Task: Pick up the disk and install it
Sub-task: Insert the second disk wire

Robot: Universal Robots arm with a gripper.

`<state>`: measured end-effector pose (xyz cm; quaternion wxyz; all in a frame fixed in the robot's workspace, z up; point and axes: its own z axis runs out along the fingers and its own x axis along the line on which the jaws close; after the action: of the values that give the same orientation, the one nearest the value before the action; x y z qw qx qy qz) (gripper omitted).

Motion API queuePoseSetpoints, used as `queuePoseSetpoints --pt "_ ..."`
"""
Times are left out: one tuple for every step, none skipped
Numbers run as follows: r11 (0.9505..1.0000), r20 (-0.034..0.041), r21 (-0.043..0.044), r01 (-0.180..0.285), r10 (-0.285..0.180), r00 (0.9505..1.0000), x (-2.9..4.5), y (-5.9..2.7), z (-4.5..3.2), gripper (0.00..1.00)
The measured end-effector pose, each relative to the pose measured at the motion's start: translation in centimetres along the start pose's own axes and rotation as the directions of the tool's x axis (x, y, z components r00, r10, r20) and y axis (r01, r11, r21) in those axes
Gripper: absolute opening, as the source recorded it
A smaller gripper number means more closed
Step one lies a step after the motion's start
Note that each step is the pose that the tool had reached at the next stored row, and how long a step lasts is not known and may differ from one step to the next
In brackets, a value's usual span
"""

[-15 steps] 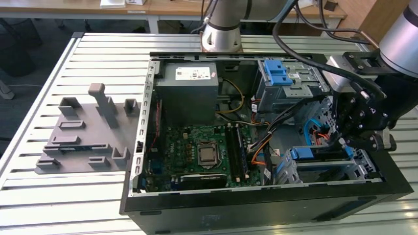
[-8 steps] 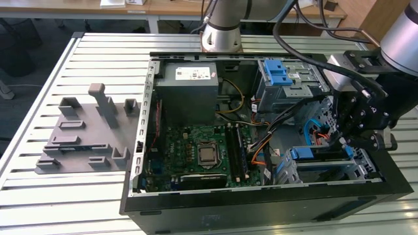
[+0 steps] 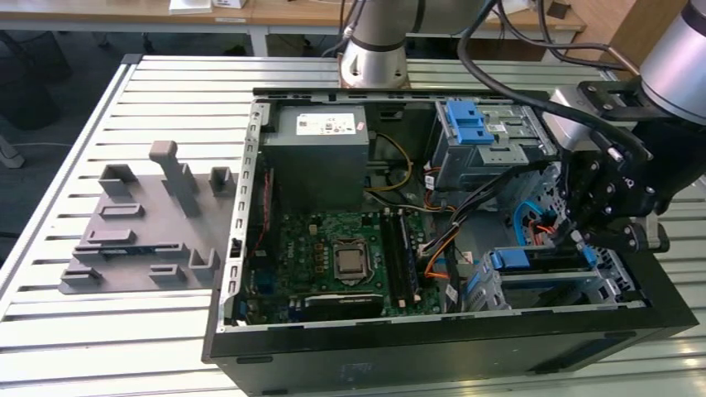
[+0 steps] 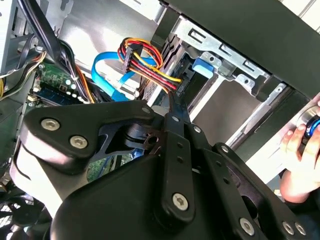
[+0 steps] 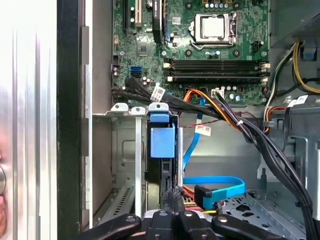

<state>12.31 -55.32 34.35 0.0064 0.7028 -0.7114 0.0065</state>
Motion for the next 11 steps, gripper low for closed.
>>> queuePoseSetpoints --pt "1.0000 0.0002 0.0000 0.000 0.000 1.0000 0.00 0.00 -0.08 0.11" --pt "1.0000 0.0002 0.0000 0.000 0.000 1.0000 0.00 0.00 -0.20 0.11" --pt "1.0000 0.0002 0.0000 0.000 0.000 1.0000 0.01 0.00 -0.34 0.11" --pt "1.0000 0.0002 0.0000 0.000 0.000 1.0000 0.01 0.00 -0.44 0.11" --pt "1.0000 0.0007 0.0000 0.000 0.000 1.0000 0.01 0.03 -0.45 0.11" --pt "1.0000 0.0019 0.0000 0.000 0.000 1.0000 0.01 0.09 -0.44 0.11" --pt "1.0000 0.0035 0.0000 0.000 0.000 1.0000 0.01 0.15 -0.46 0.11" --pt "1.0000 0.0050 0.0000 0.000 0.000 1.0000 0.01 0.27 -0.47 0.11" --pt "1.0000 0.0062 -0.0001 0.000 0.000 1.0000 0.01 0.43 -0.48 0.11" --pt "1.0000 0.0066 -0.0001 0.000 0.000 1.0000 0.01 0.59 -0.47 0.11" --pt "1.0000 0.0069 -0.0001 0.000 0.000 1.0000 0.02 0.76 -0.48 0.11"
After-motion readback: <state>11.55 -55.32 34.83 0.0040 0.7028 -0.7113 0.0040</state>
